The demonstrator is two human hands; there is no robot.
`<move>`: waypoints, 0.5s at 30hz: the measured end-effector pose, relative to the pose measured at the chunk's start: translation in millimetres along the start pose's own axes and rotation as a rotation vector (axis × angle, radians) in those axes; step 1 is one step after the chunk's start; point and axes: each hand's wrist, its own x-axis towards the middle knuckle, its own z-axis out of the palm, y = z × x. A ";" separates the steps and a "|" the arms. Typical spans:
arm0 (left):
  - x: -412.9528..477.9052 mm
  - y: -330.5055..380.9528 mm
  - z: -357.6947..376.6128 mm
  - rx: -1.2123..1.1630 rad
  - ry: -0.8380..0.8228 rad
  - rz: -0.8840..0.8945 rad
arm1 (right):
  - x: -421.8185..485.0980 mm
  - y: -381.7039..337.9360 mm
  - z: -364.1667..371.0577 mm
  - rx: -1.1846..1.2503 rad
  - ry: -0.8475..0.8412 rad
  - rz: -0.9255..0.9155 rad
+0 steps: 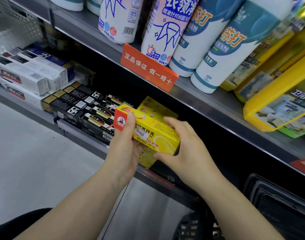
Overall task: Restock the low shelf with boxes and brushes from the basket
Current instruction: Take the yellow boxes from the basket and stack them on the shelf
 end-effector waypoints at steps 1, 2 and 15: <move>0.9 -0.5 -0.3 0.011 -0.017 0.009 | -2.6 1.6 0.1 -0.007 0.012 -0.021; 0.9 -1.4 -0.8 0.028 -0.041 0.018 | -4.7 3.4 0.5 0.003 0.026 -0.033; 7.2 -28.0 -7.9 0.565 0.181 -0.292 | 32.1 38.1 6.0 -0.307 0.184 0.012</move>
